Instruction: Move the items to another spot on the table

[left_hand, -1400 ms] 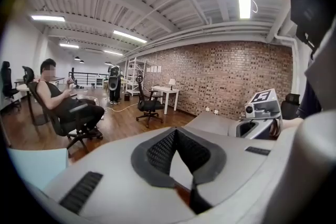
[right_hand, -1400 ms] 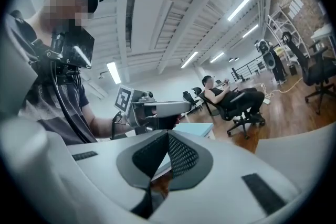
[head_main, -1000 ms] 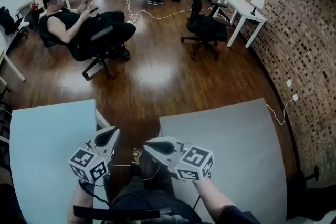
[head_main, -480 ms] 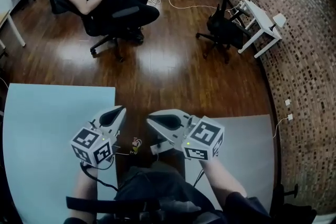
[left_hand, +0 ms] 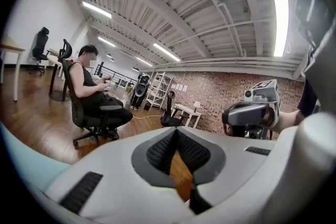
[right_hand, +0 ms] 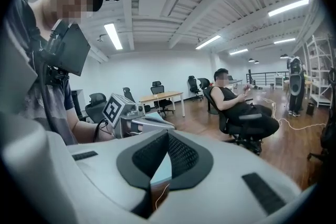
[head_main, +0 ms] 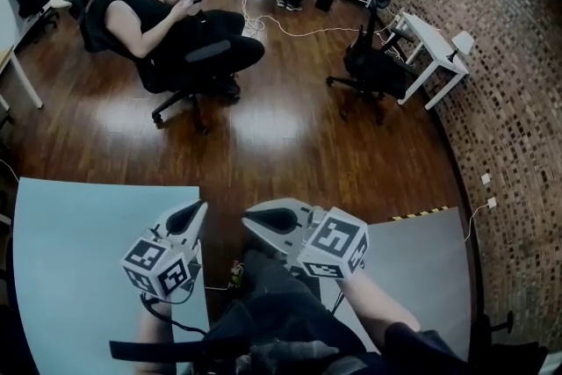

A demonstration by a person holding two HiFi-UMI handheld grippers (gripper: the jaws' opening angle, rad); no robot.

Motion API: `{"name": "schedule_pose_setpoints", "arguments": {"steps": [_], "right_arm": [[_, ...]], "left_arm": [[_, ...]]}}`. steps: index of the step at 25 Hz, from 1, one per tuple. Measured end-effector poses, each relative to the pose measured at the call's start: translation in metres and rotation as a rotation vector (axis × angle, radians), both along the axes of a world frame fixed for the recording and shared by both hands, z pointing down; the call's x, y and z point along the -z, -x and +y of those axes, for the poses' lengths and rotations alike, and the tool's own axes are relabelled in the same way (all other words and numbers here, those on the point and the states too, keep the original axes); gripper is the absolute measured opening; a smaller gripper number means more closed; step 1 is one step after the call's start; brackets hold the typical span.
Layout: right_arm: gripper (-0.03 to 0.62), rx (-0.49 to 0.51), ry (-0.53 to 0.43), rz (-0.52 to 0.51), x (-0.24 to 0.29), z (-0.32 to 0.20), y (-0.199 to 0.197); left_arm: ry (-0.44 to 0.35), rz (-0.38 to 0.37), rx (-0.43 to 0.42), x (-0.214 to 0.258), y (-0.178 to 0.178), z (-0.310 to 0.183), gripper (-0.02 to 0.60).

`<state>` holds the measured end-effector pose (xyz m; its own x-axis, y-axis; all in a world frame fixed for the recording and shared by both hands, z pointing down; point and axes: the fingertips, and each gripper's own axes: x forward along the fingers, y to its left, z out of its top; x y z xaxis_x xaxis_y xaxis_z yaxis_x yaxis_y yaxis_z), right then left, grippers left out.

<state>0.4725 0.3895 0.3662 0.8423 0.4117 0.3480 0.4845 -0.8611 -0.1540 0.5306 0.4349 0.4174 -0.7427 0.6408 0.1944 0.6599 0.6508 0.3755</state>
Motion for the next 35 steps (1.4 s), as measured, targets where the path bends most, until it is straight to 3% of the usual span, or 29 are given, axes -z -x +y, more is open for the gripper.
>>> {"name": "schedule_pose_setpoints", "arguments": {"steps": [5,10,17,22,25,30,35], "right_arm": [[-0.018,0.003,-0.006,0.036,-0.003,0.046,0.0],[-0.018,-0.014,-0.014,0.078,-0.015,0.1,0.022],[-0.018,-0.063,-0.029,0.174,-0.015,0.177,0.078],[-0.02,-0.101,-0.019,0.283,-0.007,0.228,0.132],[-0.02,-0.131,-0.01,0.31,-0.013,0.249,0.16],[-0.02,-0.228,-0.028,0.362,-0.031,0.277,0.218],[-0.02,-0.244,-0.051,0.401,-0.039,0.281,0.242]], "left_arm": [[0.01,0.03,0.059,0.002,-0.021,0.045,0.006],[0.004,0.096,0.059,-0.007,-0.004,0.084,0.006],[0.015,0.196,0.001,-0.006,0.053,0.153,0.006],[0.017,0.209,-0.032,-0.001,0.095,0.209,0.006],[0.026,0.257,-0.076,-0.011,0.117,0.231,0.006],[0.018,0.299,-0.169,-0.002,0.187,0.252,0.006],[-0.012,0.252,-0.178,0.019,0.226,0.269,0.006]]}}
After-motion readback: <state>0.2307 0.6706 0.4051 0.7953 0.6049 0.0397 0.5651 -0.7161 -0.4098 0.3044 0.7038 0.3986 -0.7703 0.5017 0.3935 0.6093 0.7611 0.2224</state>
